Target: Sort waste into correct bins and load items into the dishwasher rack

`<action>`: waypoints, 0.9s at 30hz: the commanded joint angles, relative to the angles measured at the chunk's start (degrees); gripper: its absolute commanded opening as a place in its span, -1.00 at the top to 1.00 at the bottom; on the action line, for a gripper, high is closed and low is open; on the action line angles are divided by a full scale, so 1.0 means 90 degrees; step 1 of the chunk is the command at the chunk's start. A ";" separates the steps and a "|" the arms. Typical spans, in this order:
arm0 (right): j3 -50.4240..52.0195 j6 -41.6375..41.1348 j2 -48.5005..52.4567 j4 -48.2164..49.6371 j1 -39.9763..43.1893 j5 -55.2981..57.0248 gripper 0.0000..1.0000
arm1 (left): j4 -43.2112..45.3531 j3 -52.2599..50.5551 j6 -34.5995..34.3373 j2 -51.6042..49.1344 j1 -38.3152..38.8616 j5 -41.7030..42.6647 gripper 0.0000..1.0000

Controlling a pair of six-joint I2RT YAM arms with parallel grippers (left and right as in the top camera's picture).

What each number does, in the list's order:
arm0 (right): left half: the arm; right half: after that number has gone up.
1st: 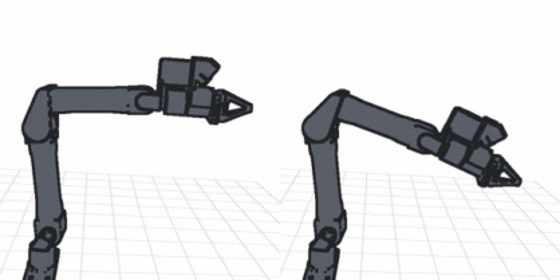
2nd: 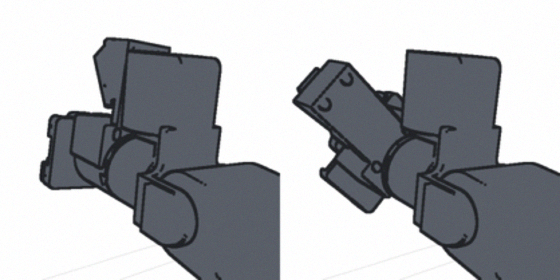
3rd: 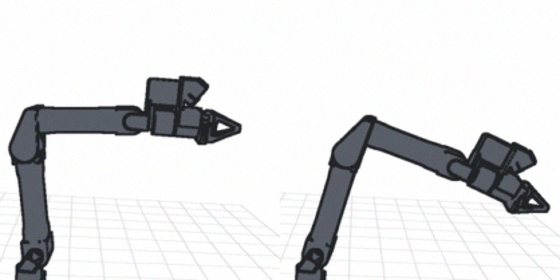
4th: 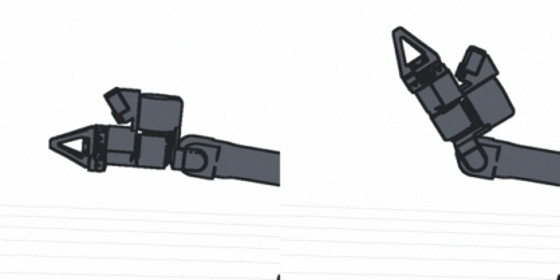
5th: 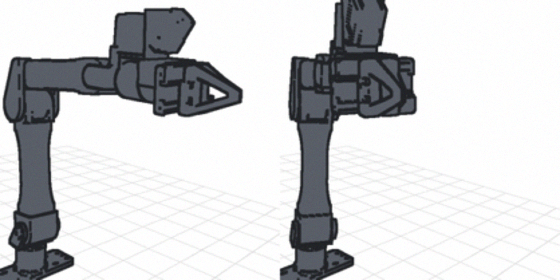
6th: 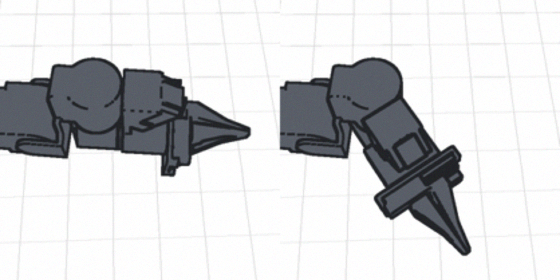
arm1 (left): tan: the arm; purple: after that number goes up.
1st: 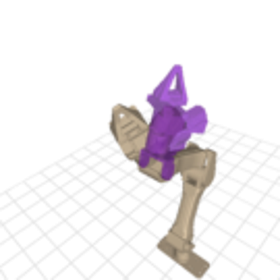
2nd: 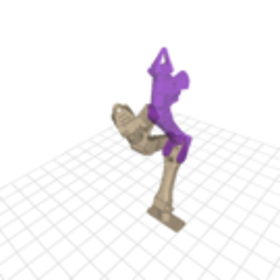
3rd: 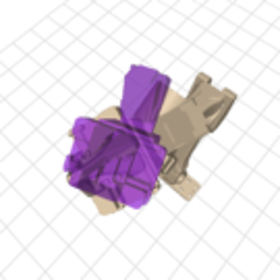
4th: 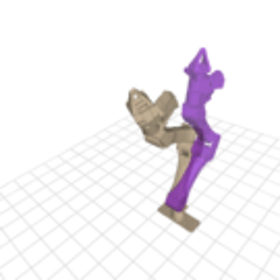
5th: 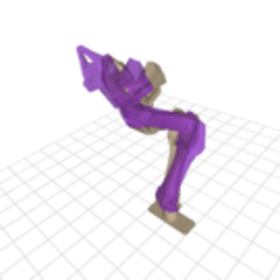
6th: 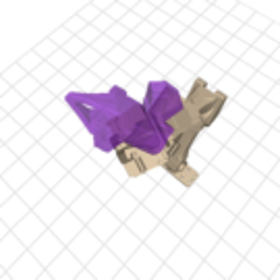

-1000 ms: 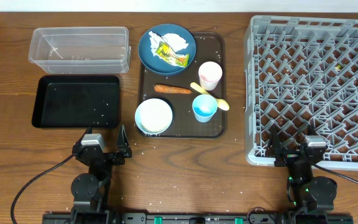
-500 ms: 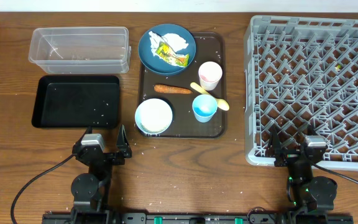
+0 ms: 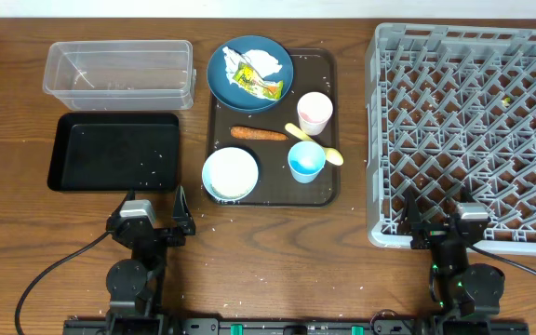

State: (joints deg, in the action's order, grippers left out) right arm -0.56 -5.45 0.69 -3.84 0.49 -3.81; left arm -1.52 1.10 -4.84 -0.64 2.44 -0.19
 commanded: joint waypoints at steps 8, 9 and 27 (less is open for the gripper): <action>0.0027 -0.0005 -0.0005 -0.0012 -0.0058 0.0068 -0.99 | -0.0206 -0.0097 0.0083 0.0005 -0.0027 -0.0238 -0.87; 0.0027 -0.0005 -0.0005 -0.0012 -0.0058 0.0066 -0.98 | -0.0109 -0.0097 0.0078 0.0005 -0.0024 -0.0233 -0.87; 0.0027 -0.0148 -0.0005 0.0221 -0.0058 -0.0301 -0.98 | 0.1608 -0.0012 -0.0034 0.0005 -0.0024 0.2679 -0.87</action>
State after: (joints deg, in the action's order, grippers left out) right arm -0.54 -5.87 0.71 -2.87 0.49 -5.26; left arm 10.61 0.67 -4.73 -0.67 2.44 14.31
